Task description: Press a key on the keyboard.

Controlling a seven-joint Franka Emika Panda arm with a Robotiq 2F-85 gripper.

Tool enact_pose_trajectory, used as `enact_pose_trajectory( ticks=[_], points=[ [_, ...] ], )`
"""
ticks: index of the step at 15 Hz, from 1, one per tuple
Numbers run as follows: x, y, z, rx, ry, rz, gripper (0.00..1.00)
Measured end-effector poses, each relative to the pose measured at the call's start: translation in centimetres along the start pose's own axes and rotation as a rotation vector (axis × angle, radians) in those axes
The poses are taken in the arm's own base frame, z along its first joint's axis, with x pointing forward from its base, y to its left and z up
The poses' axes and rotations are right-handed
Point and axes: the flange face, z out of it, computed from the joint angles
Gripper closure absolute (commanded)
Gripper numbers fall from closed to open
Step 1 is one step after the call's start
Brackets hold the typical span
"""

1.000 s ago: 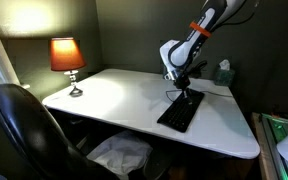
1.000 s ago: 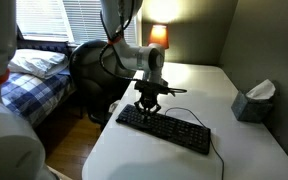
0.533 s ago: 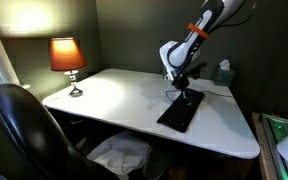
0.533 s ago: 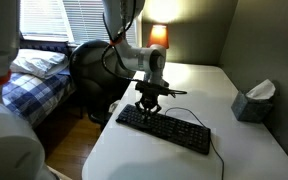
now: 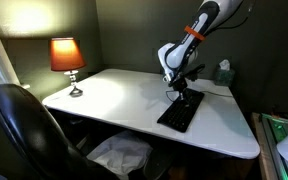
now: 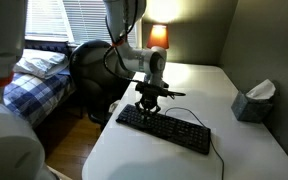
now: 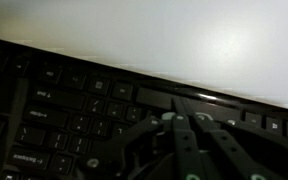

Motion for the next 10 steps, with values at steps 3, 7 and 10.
enact_pose_trajectory(
  ticks=[3, 7, 10],
  points=[
    [0.5, 0.1, 0.1, 0.002, 0.001, 0.005, 1.0],
    [1.1, 0.3, 0.1, 0.004, 0.004, 0.013, 1.0],
    [1.5, 0.4, 0.1, 0.002, 0.006, 0.018, 1.0]
  ],
)
